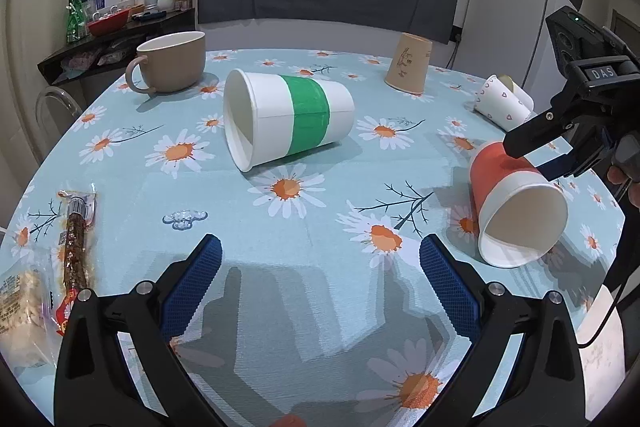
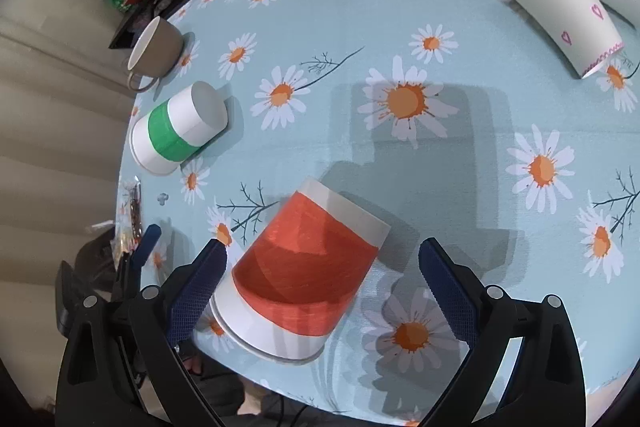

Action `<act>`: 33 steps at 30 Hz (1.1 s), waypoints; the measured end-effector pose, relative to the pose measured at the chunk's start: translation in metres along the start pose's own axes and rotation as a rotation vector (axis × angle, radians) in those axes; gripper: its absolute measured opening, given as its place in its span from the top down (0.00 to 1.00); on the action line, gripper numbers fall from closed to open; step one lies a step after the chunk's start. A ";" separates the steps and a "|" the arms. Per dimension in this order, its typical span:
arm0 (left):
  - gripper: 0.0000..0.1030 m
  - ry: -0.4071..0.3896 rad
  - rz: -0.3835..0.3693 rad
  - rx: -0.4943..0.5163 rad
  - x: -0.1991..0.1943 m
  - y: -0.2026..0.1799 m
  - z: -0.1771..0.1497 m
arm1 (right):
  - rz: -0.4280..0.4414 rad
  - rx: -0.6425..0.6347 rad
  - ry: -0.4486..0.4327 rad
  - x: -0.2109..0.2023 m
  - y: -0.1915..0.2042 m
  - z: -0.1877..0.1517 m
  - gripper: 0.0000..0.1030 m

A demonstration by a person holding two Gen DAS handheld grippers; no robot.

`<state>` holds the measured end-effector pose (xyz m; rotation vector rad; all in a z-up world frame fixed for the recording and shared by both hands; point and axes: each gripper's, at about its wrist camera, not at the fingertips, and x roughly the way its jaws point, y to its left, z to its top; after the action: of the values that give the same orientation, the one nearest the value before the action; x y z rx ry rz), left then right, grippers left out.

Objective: Flip cup upside down
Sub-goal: 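Grasp the red-and-white cup's body with the right gripper and lift it, then rotate the held cup rim-down and lower it onto the table with the right gripper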

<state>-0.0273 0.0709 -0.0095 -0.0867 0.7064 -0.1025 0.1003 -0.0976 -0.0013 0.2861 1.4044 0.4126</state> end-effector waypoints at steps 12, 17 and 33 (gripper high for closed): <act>0.06 -0.015 -0.016 0.037 -0.002 -0.006 -0.002 | 0.124 0.141 0.131 0.023 -0.008 0.004 0.33; 0.06 -0.009 -0.011 0.036 -0.001 -0.007 -0.001 | 0.175 0.160 0.104 0.022 -0.012 0.005 0.36; 0.06 0.020 0.018 0.027 0.004 -0.006 0.000 | -0.047 -0.098 -0.325 -0.028 0.012 0.049 0.36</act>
<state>-0.0246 0.0645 -0.0113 -0.0537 0.7254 -0.0960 0.1438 -0.0965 0.0359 0.2282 1.0676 0.3765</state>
